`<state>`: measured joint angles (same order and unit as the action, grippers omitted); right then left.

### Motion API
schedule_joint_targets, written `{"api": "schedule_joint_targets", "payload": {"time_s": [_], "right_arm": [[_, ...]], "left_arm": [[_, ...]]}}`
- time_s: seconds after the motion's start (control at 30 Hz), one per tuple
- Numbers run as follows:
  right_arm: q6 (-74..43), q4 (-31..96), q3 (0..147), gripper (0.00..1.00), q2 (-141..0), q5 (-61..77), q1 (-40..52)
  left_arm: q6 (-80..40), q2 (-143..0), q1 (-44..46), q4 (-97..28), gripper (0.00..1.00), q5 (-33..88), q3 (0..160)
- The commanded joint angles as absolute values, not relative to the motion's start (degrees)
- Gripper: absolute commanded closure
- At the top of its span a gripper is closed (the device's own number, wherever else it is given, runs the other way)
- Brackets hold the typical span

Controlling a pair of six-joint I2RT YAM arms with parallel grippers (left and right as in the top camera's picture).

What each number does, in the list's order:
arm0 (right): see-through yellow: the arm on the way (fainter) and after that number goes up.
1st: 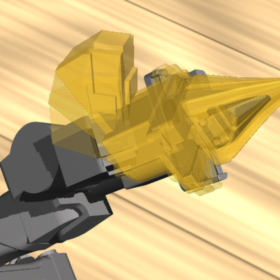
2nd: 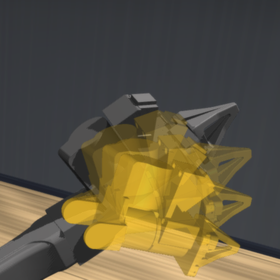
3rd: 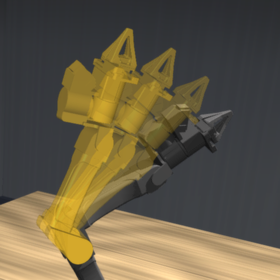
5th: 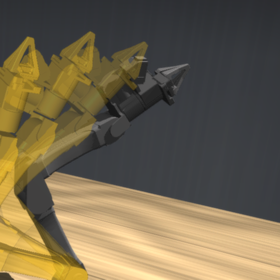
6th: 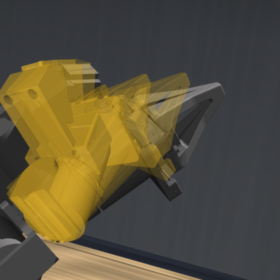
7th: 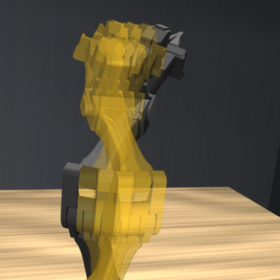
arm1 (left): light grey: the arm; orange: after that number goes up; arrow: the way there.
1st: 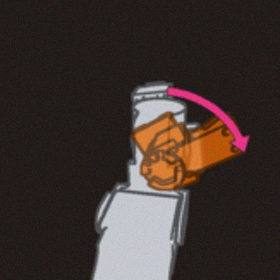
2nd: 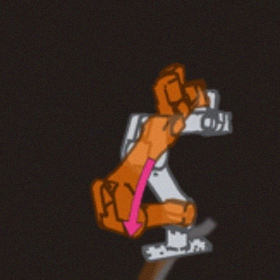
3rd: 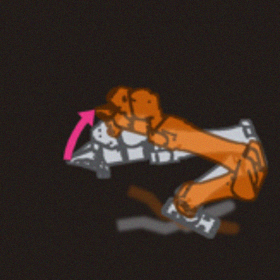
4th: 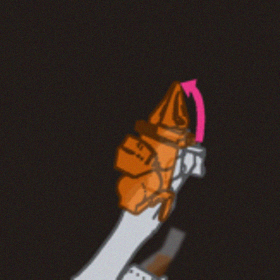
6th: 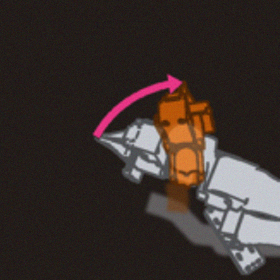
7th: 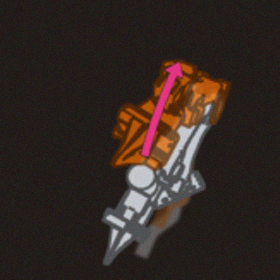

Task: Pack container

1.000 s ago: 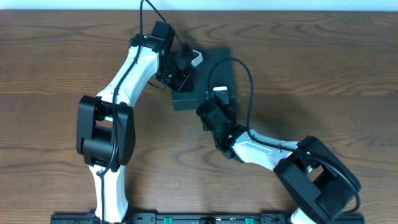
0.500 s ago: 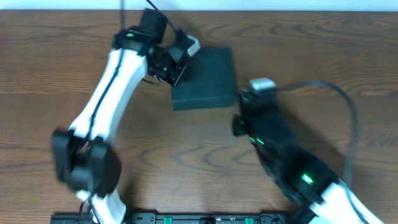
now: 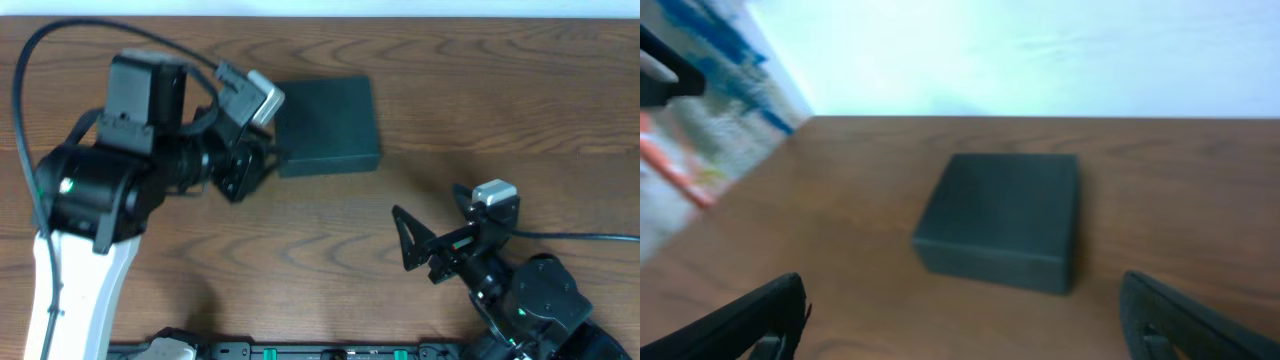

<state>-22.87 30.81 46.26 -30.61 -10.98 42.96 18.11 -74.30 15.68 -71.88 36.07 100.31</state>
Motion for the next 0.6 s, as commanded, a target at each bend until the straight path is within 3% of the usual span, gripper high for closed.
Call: {"api": "schedule_joint_targets", "payload": {"time_s": [0.0,0.57], "right_arm": [[-27.2,31.7,46.1,0.01,-31.2,-4.4,42.8],[-30.2,47.5,46.1,0.01,-31.8,-4.4,42.8]], "left_arm": [[17.5,-72.6,15.4,-74.8,0.05,37.1,101.0],[17.6,-72.4,15.4,-78.7,0.05,36.6,101.0]]}}
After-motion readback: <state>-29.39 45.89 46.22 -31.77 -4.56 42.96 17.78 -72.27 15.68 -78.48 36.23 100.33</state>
